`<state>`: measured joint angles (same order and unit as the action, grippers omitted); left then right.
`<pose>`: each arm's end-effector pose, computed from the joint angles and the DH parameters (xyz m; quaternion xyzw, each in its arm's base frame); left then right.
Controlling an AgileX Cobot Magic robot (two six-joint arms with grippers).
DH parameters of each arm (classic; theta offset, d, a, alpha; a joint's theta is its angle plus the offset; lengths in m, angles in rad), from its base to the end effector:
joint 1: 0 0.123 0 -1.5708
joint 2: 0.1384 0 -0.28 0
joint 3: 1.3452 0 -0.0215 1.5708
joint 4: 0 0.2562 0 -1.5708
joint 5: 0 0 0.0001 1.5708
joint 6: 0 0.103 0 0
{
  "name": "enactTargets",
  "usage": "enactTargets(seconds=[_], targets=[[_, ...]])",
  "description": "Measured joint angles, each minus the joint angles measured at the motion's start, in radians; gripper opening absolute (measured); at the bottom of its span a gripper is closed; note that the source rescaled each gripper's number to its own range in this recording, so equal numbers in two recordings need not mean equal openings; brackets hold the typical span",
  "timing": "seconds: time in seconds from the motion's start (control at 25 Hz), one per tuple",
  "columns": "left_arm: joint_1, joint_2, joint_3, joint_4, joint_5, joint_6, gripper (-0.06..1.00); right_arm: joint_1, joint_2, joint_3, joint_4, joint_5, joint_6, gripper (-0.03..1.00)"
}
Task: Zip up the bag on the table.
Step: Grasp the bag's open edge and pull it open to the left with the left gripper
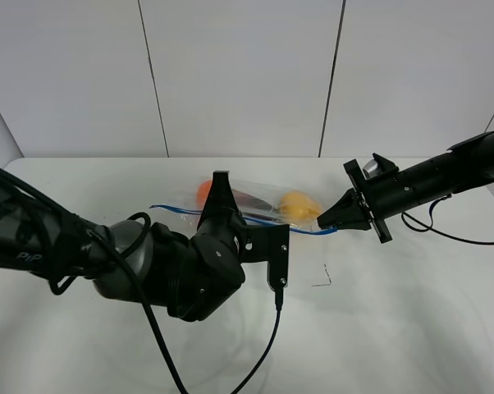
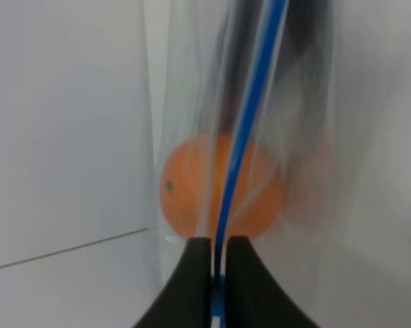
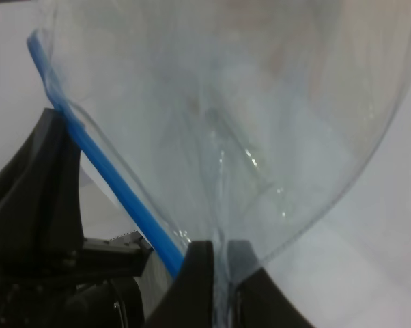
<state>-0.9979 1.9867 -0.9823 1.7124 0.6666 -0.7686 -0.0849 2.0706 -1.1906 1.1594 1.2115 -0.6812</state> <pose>0.2572 -0.2822 0.1120 0.6677 0.5827 0.2972 0.3552 0.3660 0.0576 0.1277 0.0452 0.8687 0.4933 0.0048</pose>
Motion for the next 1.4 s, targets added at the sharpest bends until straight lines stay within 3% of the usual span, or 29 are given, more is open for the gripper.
enactTargets(seconds=[1.12,1.4], targets=[[0.230,-0.033,0.002,-0.026,-0.055,0.000,0.00,0.000,0.000,0.000,0.010,0.000,-0.004,0.00],[0.257,-0.033,0.002,-0.025,-0.064,0.000,0.00,0.000,0.000,0.000,0.011,0.000,-0.004,0.00]])
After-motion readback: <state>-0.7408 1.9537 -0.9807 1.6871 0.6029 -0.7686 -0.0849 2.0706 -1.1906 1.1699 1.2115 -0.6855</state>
